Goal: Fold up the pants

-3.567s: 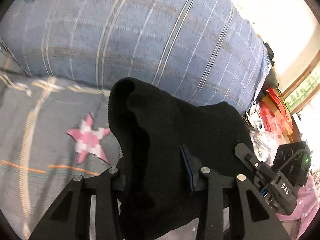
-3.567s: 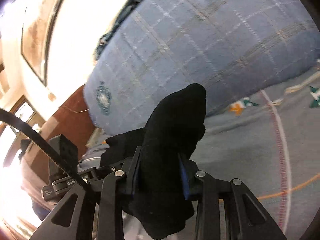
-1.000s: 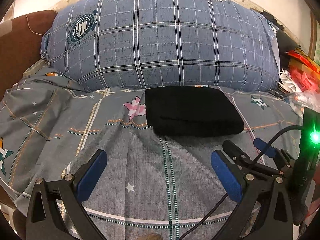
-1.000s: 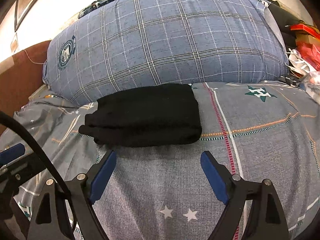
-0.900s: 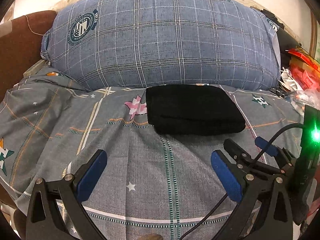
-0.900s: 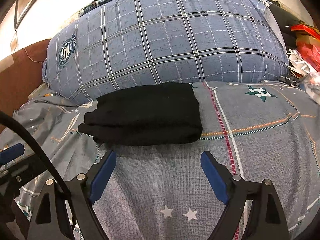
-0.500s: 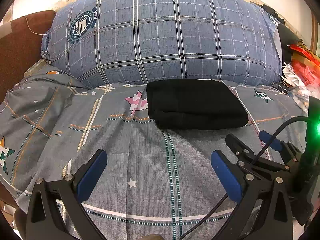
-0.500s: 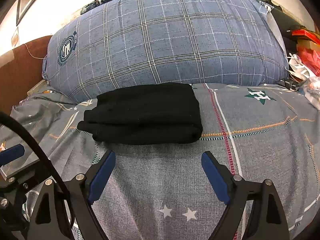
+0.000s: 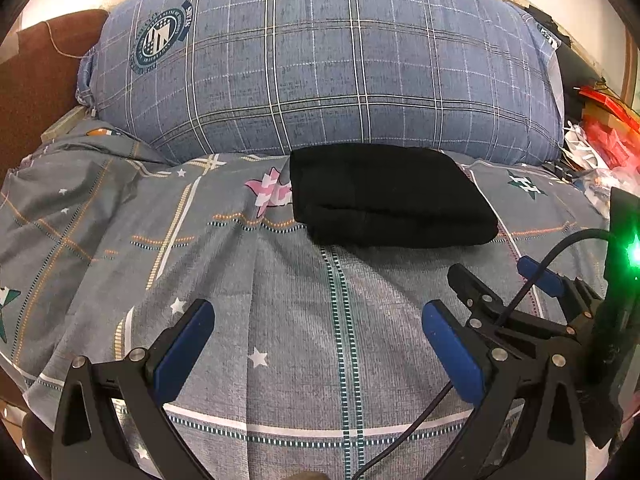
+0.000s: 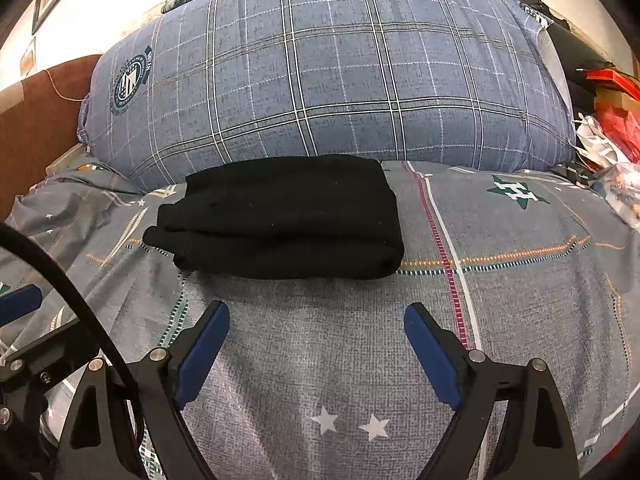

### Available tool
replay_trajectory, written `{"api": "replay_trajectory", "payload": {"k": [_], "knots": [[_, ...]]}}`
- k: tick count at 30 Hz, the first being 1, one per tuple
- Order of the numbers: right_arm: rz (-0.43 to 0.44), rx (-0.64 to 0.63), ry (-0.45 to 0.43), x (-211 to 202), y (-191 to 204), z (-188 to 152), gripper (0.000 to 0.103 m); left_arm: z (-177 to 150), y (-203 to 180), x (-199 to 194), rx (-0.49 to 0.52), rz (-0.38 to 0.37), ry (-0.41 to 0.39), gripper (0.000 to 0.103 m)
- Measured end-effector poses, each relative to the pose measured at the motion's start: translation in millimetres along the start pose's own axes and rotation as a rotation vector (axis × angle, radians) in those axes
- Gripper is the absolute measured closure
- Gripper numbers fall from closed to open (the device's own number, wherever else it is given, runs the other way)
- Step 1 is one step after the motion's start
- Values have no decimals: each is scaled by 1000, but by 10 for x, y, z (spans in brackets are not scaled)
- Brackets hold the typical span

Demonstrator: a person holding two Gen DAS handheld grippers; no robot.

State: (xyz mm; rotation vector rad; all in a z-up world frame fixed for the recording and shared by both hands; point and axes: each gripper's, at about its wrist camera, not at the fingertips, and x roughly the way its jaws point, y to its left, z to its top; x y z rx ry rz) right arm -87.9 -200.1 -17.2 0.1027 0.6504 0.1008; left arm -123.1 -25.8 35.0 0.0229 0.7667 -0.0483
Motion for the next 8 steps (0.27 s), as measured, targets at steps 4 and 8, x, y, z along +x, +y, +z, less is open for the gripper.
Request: {"api": "replay_trajectory", "payload": {"k": [4, 8], "knots": [[-3, -3, 3, 12, 19, -10, 10, -6, 85, 56, -32, -16, 16, 0], [-6, -8, 13, 47, 39, -28, 10, -15, 187, 133, -63, -14, 40, 0]]}}
